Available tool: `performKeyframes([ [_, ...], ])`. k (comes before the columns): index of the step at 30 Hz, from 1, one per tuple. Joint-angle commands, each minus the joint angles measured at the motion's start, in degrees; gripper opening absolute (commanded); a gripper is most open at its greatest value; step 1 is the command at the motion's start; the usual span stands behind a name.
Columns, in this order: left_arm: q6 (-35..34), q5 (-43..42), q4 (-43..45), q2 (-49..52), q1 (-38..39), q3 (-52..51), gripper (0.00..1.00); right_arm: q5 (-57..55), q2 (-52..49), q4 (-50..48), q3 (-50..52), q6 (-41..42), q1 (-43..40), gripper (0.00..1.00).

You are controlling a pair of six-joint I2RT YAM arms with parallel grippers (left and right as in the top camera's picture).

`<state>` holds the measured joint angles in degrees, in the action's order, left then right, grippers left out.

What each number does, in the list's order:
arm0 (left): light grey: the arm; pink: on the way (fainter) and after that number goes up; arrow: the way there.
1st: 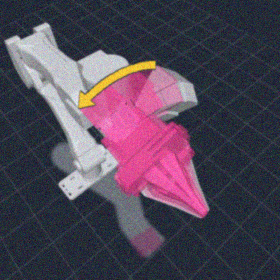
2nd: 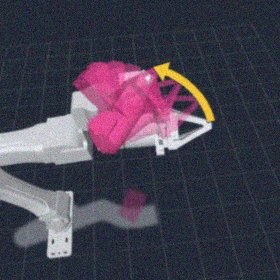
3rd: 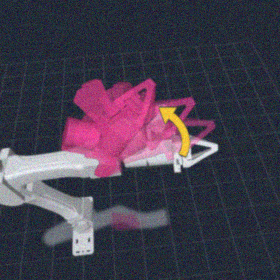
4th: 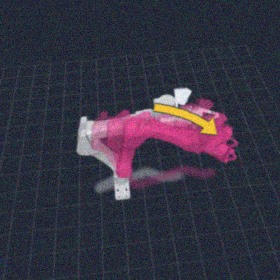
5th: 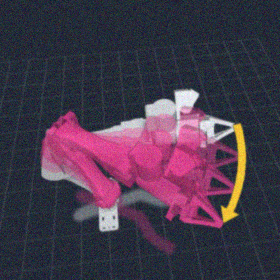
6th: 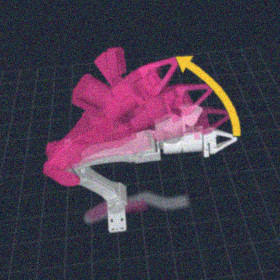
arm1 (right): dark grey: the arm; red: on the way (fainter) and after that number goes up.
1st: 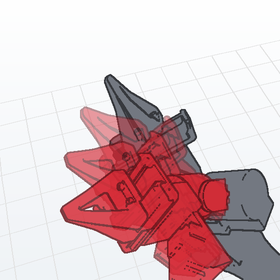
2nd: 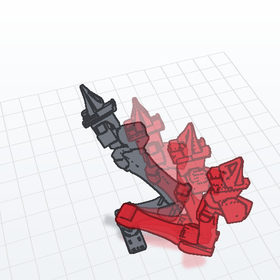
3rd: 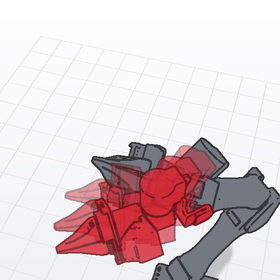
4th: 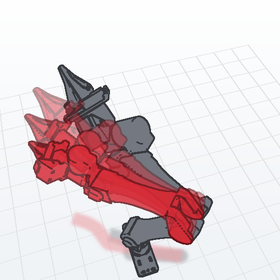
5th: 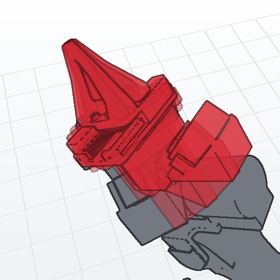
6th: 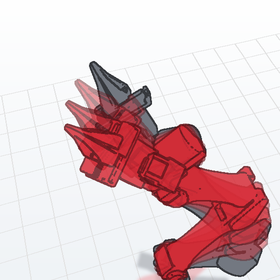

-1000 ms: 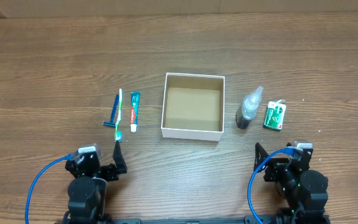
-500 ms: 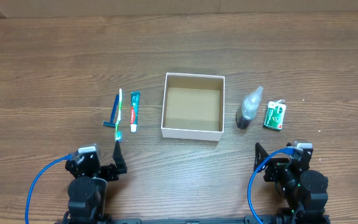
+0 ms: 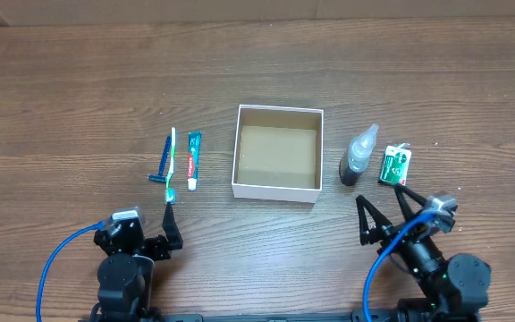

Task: Pack container
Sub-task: 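Reach the right gripper to the clear soap pump bottle and grasp it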

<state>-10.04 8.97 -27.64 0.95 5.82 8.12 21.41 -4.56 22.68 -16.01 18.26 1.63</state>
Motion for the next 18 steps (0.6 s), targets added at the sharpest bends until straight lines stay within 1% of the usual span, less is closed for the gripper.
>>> performKeyframes([
  [1, 0.7, -0.5, 0.0, -0.6, -0.6, -0.4, 1.00, -6.1, -11.4, 8.2, -16.7, -2.6, 0.1, 1.00],
  [3, 0.7, -0.5, 0.0, -0.6, -0.6, -0.4, 1.00, -11.0, -26.5, 21.1, -32.7, -2.7, 0.2, 1.00],
  [4, 0.7, -0.5, 0.0, -0.6, -0.6, -0.4, 1.00, -11.1, -32.4, 25.0, -38.4, -3.0, 0.2, 1.00],
  [5, 0.7, -0.5, 0.0, -0.6, -0.6, -0.4, 1.00, -10.8, -41.6, 31.1, -47.6, -3.3, 0.5, 1.00],
  [6, 0.7, -0.5, 0.0, -0.6, -0.6, -0.4, 1.00, -9.6, -48.5, 35.5, -54.7, -3.3, 1.4, 1.00],
  [7, 0.7, -0.5, 0.0, -0.6, -0.6, -0.4, 1.00, -5.7, -56.1, 39.5, -61.8, -3.3, 2.9, 1.00],
  [8, 0.7, -0.5, 0.0, -0.6, -0.6, -0.4, 1.00, -1.1, -61.5, 40.8, -66.1, -3.9, 4.0, 1.00],
  [9, 0.7, -0.5, 0.0, -0.6, -0.6, -0.4, 1.00, 0.5, -66.8, 40.5, -68.5, -6.3, 5.1, 1.00],
  [10, 0.7, -0.5, 0.0, -0.6, -0.6, -0.4, 1.00, -2.8, -70.4, 39.8, -68.9, -6.1, 5.6, 1.00],
  [12, 0.7, -0.5, 0.0, -0.6, -0.6, -0.4, 1.00, -11.6, -77.2, 41.3, -68.9, -0.5, 5.7, 1.00],
  [15, 0.7, -0.5, 0.0, -0.6, -0.6, -0.4, 1.00, -15.5, -84.2, 42.6, -68.8, 0.0, 5.7, 1.00],
  [16, 0.7, -0.5, 0.0, -0.6, -0.6, -0.4, 1.00, -15.7, -86.9, 42.6, -68.8, 0.0, 5.7, 1.00],
  [18, 0.7, -0.5, 0.0, -0.6, -0.6, -0.4, 1.00, -15.6, -89.3, 43.3, -68.8, 0.0, 5.8, 1.00],
])
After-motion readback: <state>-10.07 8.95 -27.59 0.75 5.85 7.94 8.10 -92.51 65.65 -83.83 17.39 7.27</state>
